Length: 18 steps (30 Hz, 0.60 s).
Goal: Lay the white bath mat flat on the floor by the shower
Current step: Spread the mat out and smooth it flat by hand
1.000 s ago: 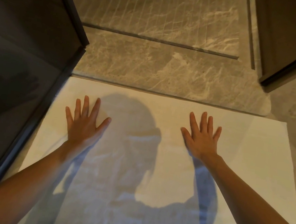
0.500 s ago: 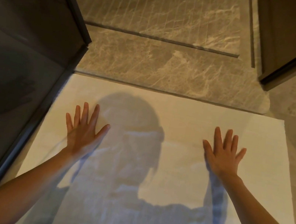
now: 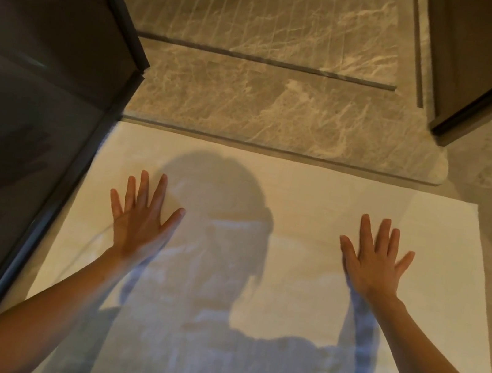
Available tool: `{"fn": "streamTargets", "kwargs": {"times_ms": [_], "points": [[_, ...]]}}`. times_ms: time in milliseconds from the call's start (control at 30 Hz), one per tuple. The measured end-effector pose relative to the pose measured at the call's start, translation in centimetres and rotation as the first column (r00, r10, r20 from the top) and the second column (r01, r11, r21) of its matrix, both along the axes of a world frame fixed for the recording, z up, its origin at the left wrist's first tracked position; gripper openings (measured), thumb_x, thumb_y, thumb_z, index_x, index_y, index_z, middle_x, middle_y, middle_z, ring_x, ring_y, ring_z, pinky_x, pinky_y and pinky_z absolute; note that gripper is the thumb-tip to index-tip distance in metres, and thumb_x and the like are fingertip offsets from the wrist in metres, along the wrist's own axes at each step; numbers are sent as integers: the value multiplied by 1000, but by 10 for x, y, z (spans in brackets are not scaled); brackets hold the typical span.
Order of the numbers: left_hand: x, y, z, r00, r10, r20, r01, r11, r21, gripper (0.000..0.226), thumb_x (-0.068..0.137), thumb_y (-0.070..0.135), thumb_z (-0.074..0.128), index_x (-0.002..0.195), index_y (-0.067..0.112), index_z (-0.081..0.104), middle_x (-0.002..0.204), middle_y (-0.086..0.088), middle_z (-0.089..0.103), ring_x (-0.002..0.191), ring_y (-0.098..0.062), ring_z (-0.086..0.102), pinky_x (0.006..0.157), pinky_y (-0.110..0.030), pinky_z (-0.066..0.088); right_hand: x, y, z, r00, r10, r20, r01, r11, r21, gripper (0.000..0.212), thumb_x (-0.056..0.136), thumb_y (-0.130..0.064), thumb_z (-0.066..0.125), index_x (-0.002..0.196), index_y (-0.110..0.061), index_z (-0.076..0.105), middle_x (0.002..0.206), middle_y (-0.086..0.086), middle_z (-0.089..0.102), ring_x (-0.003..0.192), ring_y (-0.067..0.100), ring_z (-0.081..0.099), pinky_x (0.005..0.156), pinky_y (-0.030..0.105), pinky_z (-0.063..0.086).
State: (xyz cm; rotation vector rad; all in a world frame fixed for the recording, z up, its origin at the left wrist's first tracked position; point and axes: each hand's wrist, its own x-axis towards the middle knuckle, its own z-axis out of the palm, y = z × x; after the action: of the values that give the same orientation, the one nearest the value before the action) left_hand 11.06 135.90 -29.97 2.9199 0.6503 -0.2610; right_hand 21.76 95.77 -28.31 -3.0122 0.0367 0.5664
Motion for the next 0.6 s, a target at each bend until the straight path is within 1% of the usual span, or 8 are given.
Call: {"fn": "streamTargets", "kwargs": {"times_ms": [167, 300, 367, 400, 433, 500, 567, 600], "points": [[-3, -3, 0, 1000, 15, 3, -15, 1000, 7, 75, 84, 73, 7, 147, 36, -8, 159, -9, 1, 145, -30, -2, 113, -54, -4, 0, -1, -2, 1000, 2, -5, -2, 1000, -2, 67, 87, -64, 12, 144, -37, -11, 157, 6, -12, 143, 25, -13, 111, 59, -6], [-6, -3, 0, 1000, 26, 3, -26, 1000, 8, 75, 84, 73, 7, 147, 36, -9, 159, -8, 0, 145, -29, -2, 113, -54, -4, -1, -3, -2, 1000, 18, -17, -18, 1000, -1, 69, 84, -66, 6, 143, -37, -14, 157, 6, -14, 143, 25, -15, 111, 59, -7], [-5, -2, 1, 1000, 13, 2, -13, 1000, 11, 75, 84, 73, 6, 147, 36, -11, 159, -7, -1, 145, -29, -3, 113, -53, -5, 0, 1, 1, 1000, 13, -2, -13, 1000, 10, 70, 85, -69, 5, 145, -35, -9, 157, 9, -11, 143, 27, -13, 111, 61, -6], [-5, -1, 2, 1000, -2, 6, 2, 1000, 12, 75, 84, 73, 6, 147, 35, -10, 159, -7, -1, 145, -28, -3, 114, -52, -5, 0, 7, 4, 999, 25, 31, -26, 999, 26, 72, 85, -70, 4, 146, -33, -4, 157, 11, -7, 144, 28, -10, 111, 61, -5], [-3, 1, 1, 1000, -20, 15, 20, 1000, 14, 76, 85, 72, 6, 148, 32, -7, 159, -8, 0, 145, -28, -2, 114, -51, -5, 2, 18, 7, 995, 62, 79, -66, 996, 54, 75, 83, -70, 4, 147, -31, 0, 157, 13, -2, 144, 30, -5, 110, 60, -5], [1, 7, 1, 997, -57, 60, 56, 998, 30, 77, 87, 70, 8, 150, 26, 1, 158, -9, 6, 145, -27, 2, 115, -49, -2, 5, 54, 15, 959, 230, 167, -250, 962, 112, 78, 84, -69, 1, 147, -23, 10, 155, 17, 13, 143, 36, 10, 110, 59, 2], [9, 12, -1, 992, -88, 93, 85, 996, 39, 79, 88, 69, 8, 150, 21, 7, 158, -11, 10, 145, -27, 6, 116, -47, -1, 9, 101, 19, 881, 418, 220, -451, 883, 128, 76, 89, -62, 1, 145, -16, 25, 151, 20, 26, 138, 39, 23, 109, 58, 13], [15, 13, -1, 990, -106, 95, 102, 994, 40, 80, 88, 68, 9, 150, 18, 8, 157, -12, 12, 145, -26, 7, 116, -44, -2, 11, 125, 18, 850, 472, 233, -509, 850, 135, 75, 90, -61, 4, 144, -14, 29, 150, 20, 28, 138, 39, 25, 110, 57, 15]]}}
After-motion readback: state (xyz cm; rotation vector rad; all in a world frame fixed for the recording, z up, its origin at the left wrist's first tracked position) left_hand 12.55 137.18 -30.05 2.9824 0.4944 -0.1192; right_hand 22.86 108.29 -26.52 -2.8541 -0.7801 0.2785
